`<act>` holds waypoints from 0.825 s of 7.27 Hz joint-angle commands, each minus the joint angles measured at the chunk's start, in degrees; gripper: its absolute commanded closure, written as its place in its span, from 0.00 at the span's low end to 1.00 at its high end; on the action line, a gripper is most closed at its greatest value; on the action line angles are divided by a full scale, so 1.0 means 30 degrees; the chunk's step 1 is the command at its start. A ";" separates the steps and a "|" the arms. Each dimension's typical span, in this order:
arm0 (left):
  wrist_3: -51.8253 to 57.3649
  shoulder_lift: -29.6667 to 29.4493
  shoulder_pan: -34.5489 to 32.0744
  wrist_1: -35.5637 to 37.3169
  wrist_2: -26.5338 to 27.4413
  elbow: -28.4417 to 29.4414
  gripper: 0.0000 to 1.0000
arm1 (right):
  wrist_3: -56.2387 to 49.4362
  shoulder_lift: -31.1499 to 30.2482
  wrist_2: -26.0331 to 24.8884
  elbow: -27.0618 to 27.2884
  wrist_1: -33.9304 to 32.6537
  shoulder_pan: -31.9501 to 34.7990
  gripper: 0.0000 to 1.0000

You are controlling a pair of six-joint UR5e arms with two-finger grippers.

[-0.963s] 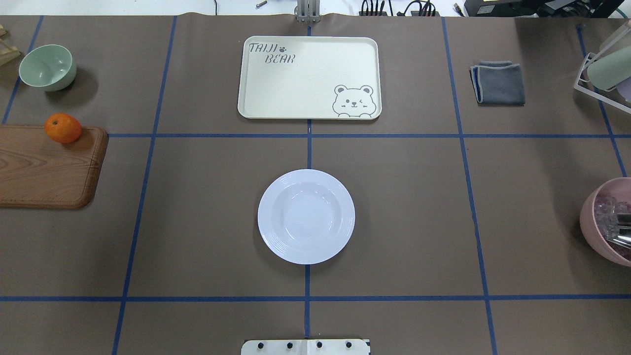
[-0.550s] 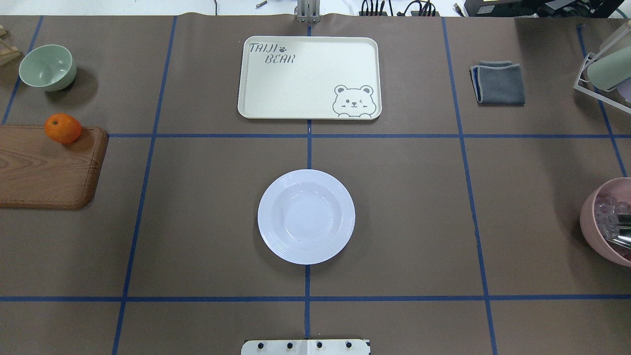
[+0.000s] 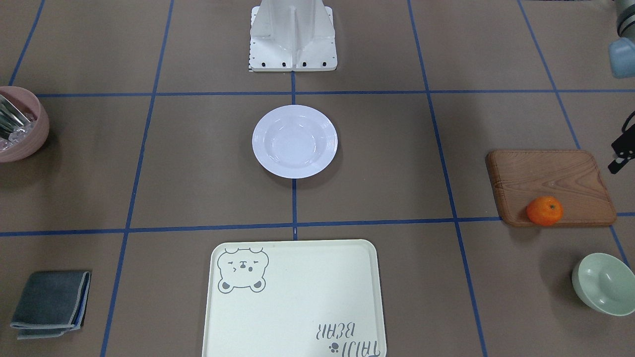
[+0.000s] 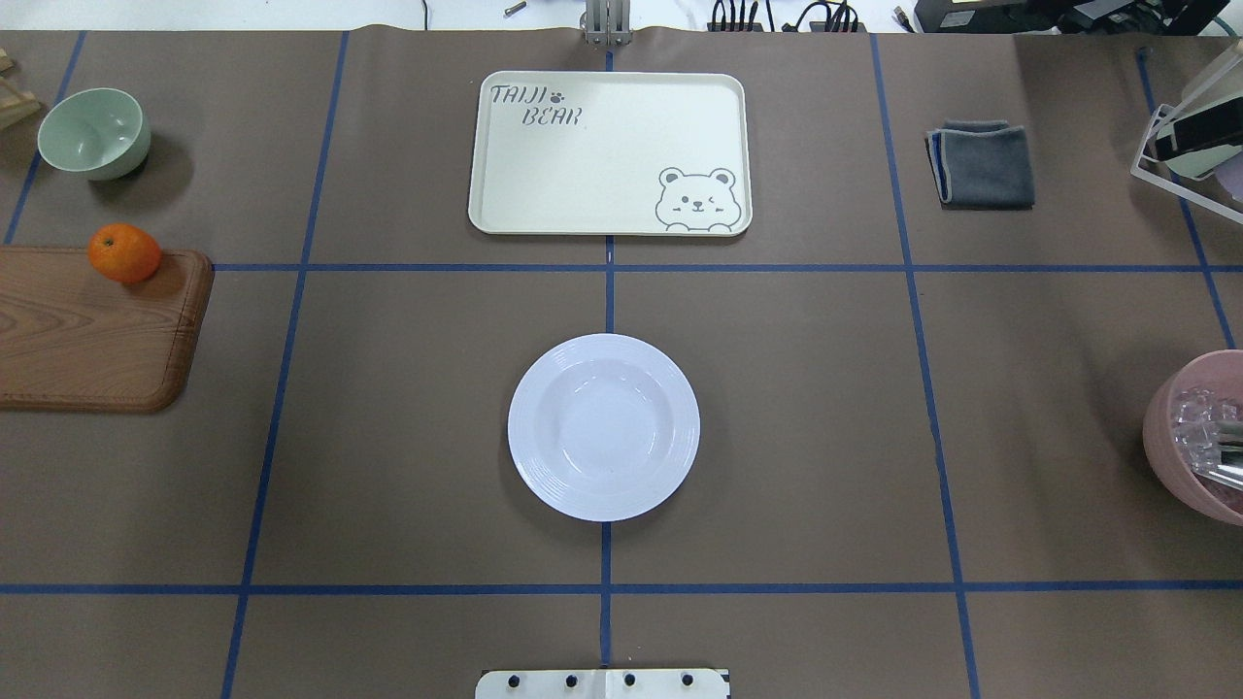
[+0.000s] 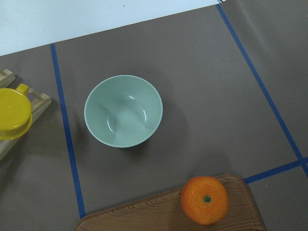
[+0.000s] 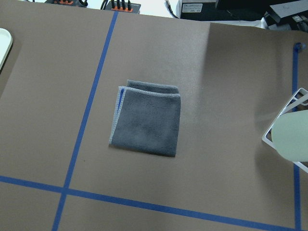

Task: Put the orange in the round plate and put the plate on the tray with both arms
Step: 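Reach the left gripper down to the orange on the wooden board and grasp it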

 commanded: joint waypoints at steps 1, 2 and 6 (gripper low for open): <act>-0.2449 -0.1360 0.1805 -0.1291 0.0690 0.2496 0.01 | 0.2592 0.0169 -0.1728 0.0549 0.0000 -0.2291 0.00; -0.3157 -0.1888 0.2654 -0.2140 0.0690 0.3583 0.01 | 0.2596 0.0140 -0.1731 0.0579 0.0000 -0.2471 0.00; -0.3954 -0.2128 0.3980 -0.3613 0.1793 0.5028 0.01 | 0.2596 0.0140 -0.1877 0.0638 0.0029 -0.2736 0.00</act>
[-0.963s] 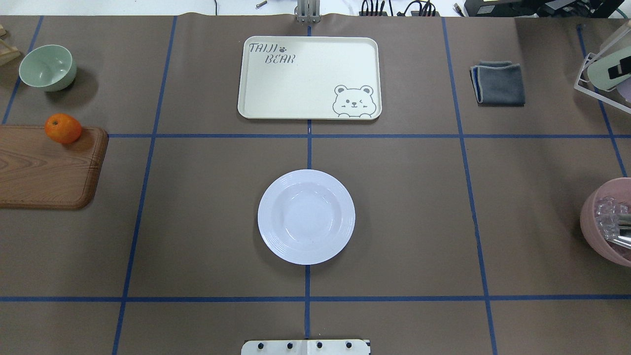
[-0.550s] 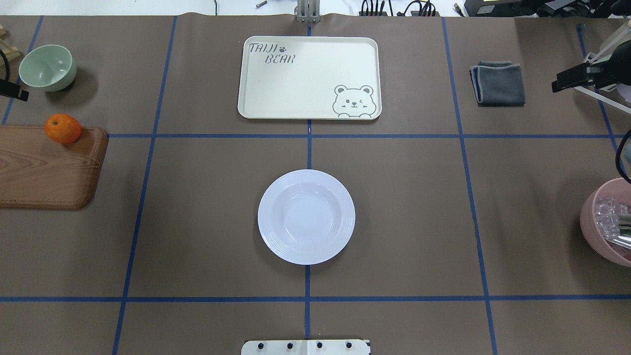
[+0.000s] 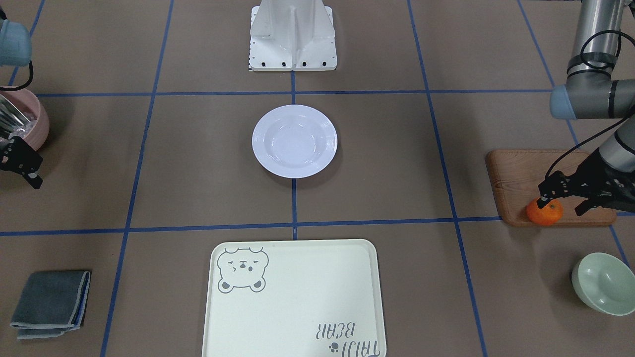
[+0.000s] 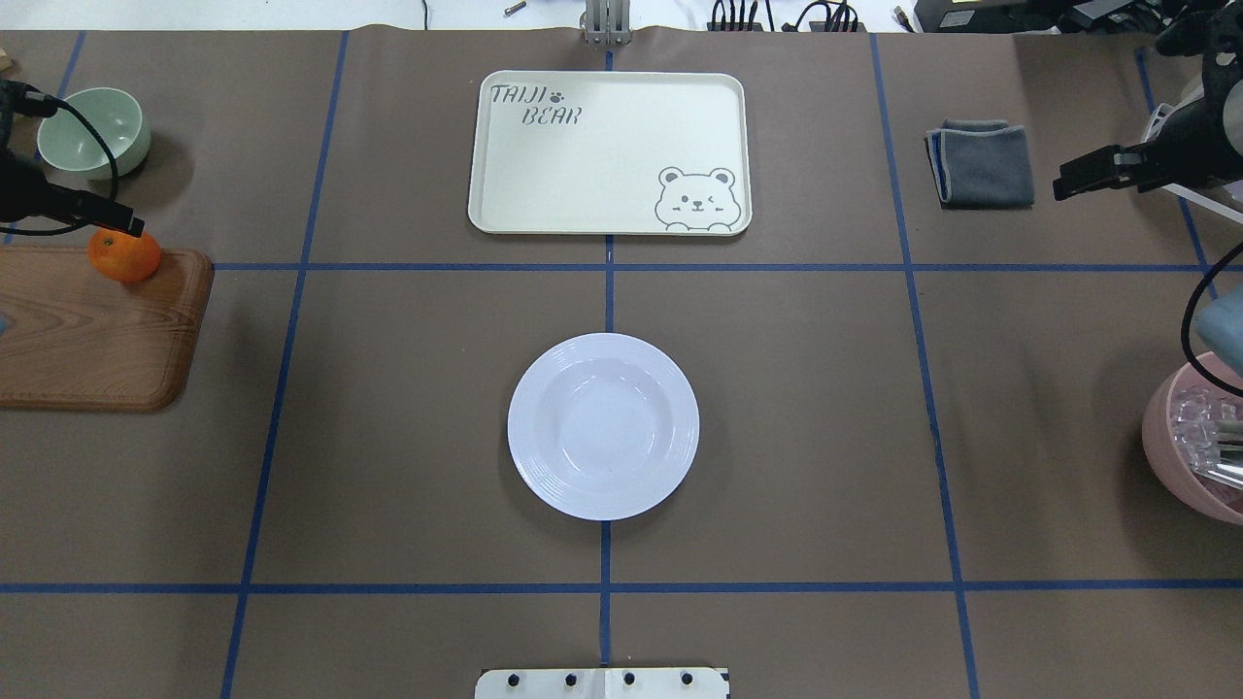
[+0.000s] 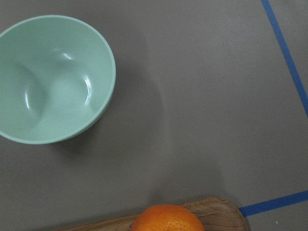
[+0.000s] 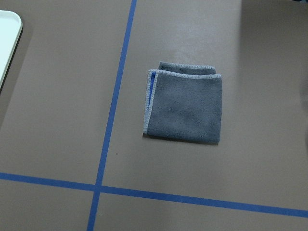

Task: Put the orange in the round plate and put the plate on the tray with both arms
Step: 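Reach the left gripper down to the orange on the wooden board and grasp it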

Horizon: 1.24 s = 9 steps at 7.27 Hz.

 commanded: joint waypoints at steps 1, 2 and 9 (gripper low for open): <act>-0.0267 -0.0021 0.0827 -0.0110 0.1404 0.0360 0.01 | 0.0005 -0.0002 -0.0103 0.0026 0.0001 -0.0071 0.00; -0.0268 -0.0021 0.1006 -0.0110 0.1410 0.0651 0.01 | 0.0005 -0.0002 -0.0103 -0.0003 0.0001 -0.0129 0.00; -0.0296 0.0243 0.1448 -0.0608 0.1265 0.0276 1.00 | 0.0005 -0.0031 -0.0103 -0.0003 0.0001 -0.0159 0.00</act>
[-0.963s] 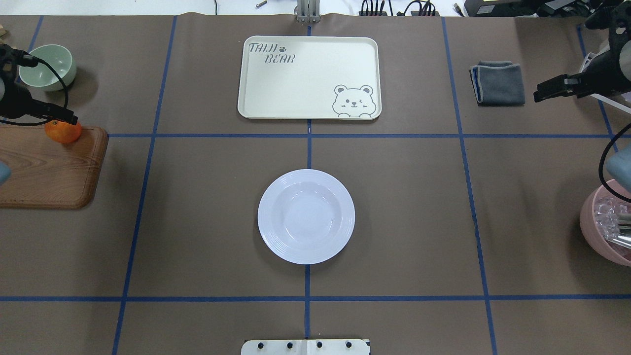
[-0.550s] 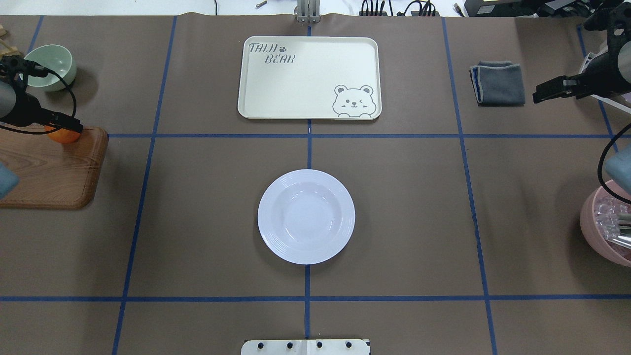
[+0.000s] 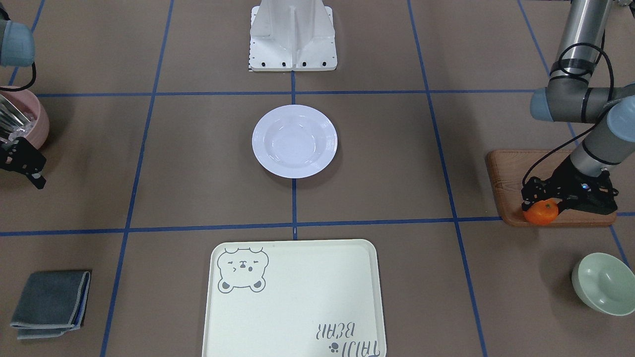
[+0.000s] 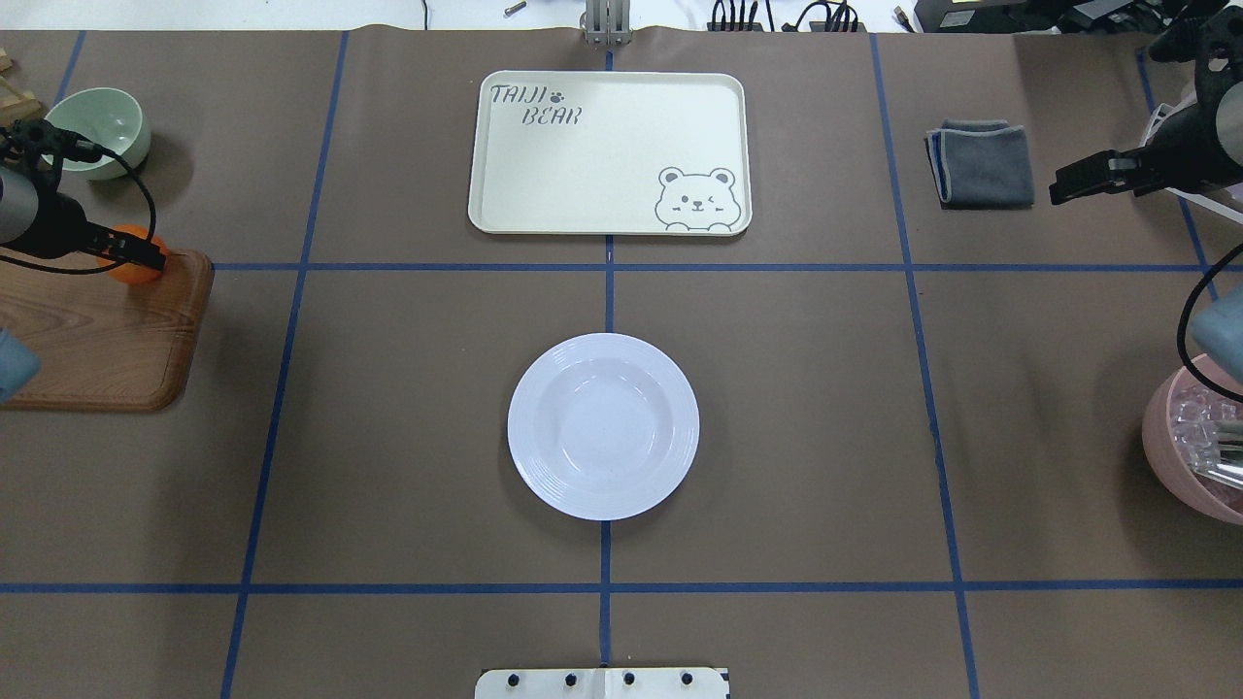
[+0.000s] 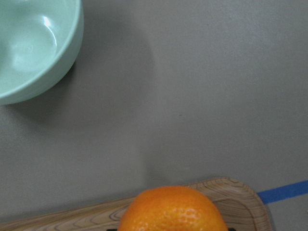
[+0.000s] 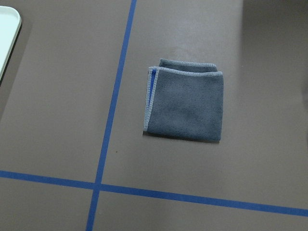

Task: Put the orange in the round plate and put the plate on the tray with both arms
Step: 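Reach the left gripper down to the orange on the wooden board and grasp it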

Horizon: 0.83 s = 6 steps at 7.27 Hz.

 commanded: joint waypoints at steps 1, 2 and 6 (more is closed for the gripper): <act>-0.0041 0.0057 -0.0067 0.0180 -0.0544 -0.1336 1.00 | 0.0012 -0.0001 0.0040 0.0020 0.0000 0.0000 0.00; -0.0128 -0.0175 -0.0155 0.1227 -0.0809 -0.2768 1.00 | -0.0017 0.0028 0.0069 0.0049 0.0029 -0.0058 0.00; -0.7687 -0.4527 0.4103 1.0049 0.2369 -0.7616 1.00 | 0.1465 -0.0090 0.0012 -0.0068 0.2428 -0.1049 0.00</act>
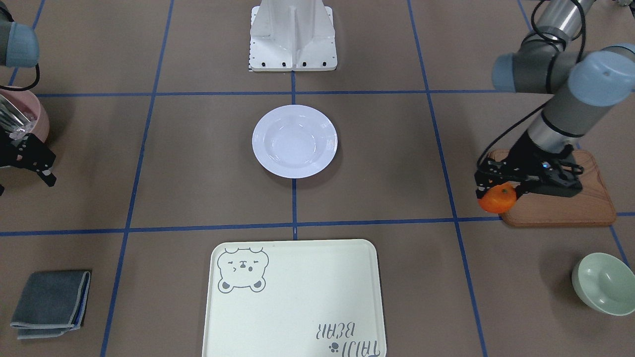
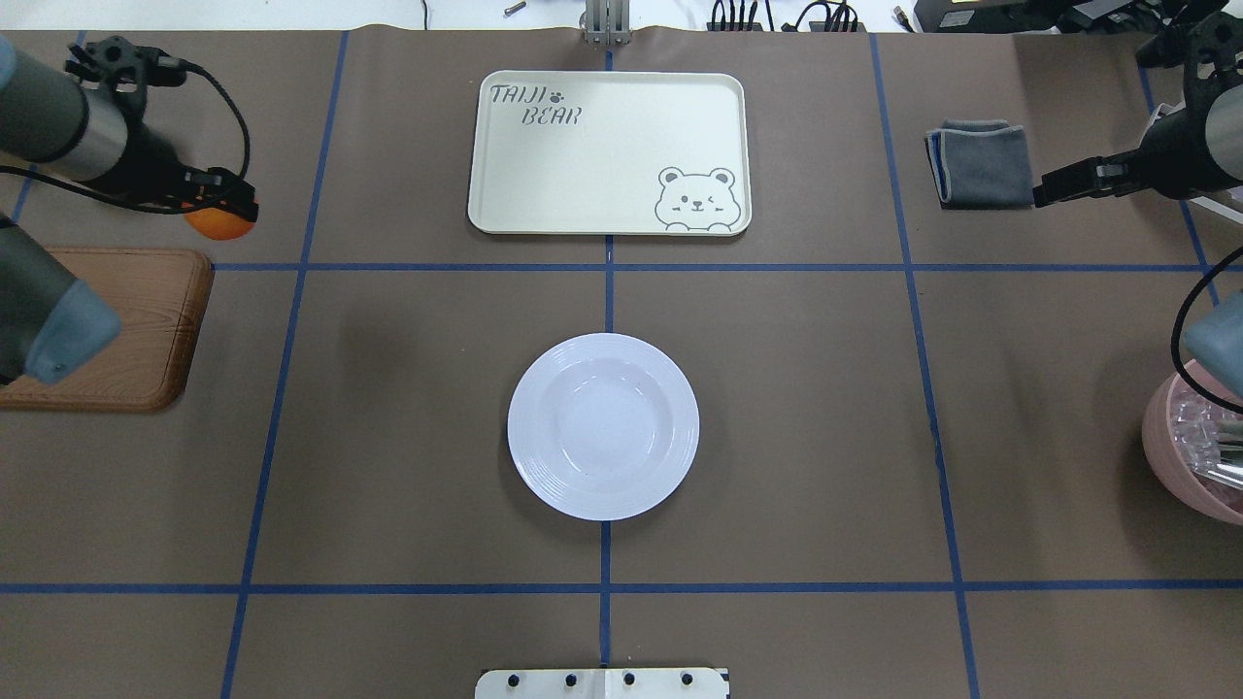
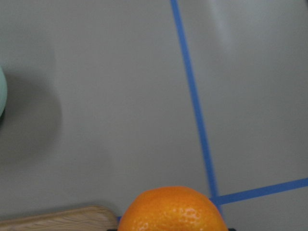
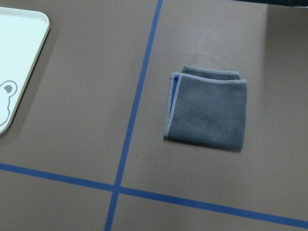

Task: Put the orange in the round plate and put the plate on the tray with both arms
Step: 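Carry the orange with the left gripper onto the white plate and release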

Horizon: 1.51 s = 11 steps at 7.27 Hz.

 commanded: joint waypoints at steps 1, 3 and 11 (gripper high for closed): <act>-0.5054 -0.3316 0.3676 0.3108 0.2242 -0.0654 1.00 | 0.2362 0.0216 -0.0120 0.0092 0.0827 -0.0884 0.00; -0.8399 -0.5814 0.6610 0.5488 0.4206 -0.0567 1.00 | 0.7508 0.0539 -0.0671 0.0238 0.1995 -0.1936 0.00; -1.3249 -0.9221 1.1456 0.5292 0.7876 0.3446 0.78 | 1.1195 0.1360 -0.3225 0.1557 0.2178 -0.5457 0.00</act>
